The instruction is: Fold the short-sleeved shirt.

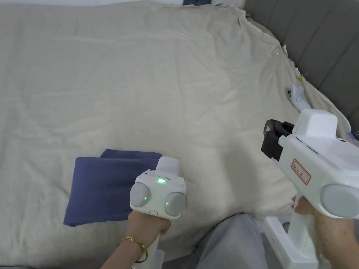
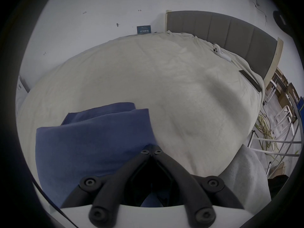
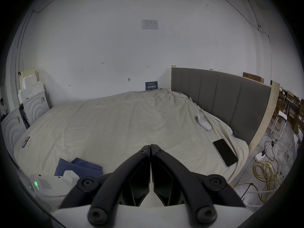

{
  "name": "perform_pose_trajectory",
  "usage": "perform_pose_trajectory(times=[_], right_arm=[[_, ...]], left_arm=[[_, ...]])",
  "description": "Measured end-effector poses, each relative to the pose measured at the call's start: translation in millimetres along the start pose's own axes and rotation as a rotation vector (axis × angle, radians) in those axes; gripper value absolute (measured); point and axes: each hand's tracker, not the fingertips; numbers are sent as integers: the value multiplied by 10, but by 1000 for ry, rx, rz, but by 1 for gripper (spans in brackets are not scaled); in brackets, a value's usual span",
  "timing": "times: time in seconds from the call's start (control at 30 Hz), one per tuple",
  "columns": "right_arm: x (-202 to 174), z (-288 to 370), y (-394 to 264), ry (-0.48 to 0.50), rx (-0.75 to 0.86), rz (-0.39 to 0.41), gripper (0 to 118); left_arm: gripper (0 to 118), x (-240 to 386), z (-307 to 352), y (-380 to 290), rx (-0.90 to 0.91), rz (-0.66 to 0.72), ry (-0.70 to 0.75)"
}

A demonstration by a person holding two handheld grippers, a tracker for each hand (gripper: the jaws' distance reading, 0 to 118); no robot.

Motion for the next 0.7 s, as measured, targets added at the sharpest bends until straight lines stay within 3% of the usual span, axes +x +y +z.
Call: perform_pose_trajectory(times=[0.13,0.27,0.37,0.53,0.7], right_arm=[[-32,10,35,10,7,5,0],[-125,11,86,36,25,3,0],[-234,9,108,66,39,-1,0],[-517,-33,110,133,51,6,0],[-926,-193,1,225,51,-10,0]], left_arm=[[0,-341,281,265,48,186,-195],[0,-791,779,515,224,302,-237],[0,-1133,1128,540,352,329,-145],[0,-1427,1582,296,528,255,131],[0,-1567,1807,-46,603,215,290]])
